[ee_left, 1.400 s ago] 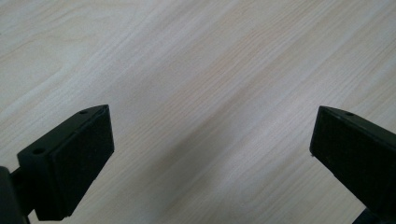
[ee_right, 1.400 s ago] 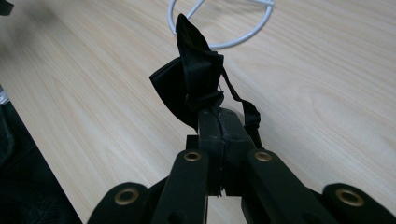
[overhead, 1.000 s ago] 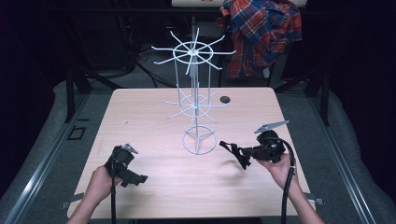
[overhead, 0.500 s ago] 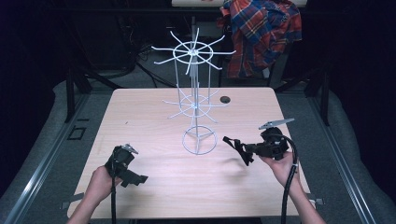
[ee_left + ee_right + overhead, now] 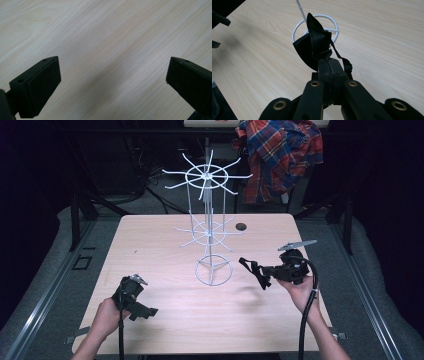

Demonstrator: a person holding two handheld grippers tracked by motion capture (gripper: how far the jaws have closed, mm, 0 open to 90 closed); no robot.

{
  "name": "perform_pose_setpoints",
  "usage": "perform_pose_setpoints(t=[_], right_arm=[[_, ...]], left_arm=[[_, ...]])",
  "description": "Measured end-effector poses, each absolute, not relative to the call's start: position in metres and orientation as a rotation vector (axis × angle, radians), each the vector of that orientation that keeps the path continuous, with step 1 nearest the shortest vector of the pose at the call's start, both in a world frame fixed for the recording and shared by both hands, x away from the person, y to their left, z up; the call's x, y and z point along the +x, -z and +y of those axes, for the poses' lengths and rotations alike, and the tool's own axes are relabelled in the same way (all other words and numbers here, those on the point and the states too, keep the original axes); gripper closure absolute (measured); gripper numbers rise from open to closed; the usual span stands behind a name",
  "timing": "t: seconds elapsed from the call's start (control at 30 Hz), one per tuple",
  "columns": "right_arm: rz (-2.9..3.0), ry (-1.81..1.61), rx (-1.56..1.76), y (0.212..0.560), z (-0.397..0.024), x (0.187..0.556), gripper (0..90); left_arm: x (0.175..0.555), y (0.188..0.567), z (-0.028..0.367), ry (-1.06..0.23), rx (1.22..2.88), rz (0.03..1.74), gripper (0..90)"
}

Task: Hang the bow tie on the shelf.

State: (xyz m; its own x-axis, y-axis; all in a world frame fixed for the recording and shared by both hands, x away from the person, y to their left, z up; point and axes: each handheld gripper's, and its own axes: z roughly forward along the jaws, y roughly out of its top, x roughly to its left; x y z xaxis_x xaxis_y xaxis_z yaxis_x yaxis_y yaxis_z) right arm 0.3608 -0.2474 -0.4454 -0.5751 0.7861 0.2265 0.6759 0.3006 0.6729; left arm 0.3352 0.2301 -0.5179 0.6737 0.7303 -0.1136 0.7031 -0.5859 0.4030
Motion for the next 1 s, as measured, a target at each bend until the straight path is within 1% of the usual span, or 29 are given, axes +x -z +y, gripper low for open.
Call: perform_pose_setpoints(t=[0.6,1.0], right_arm=[[2.357,-1.213,1.373,0.436,-0.237,0.382,89.6],[2.280,-1.284,1.429,0.426,-0.242,0.396,89.6]], left_arm=[[0.336,0.517,0.232,-0.074,2.452,1.111,0.0],[0.337,0.517,0.230,-0.071,2.458,1.110,0.0]])
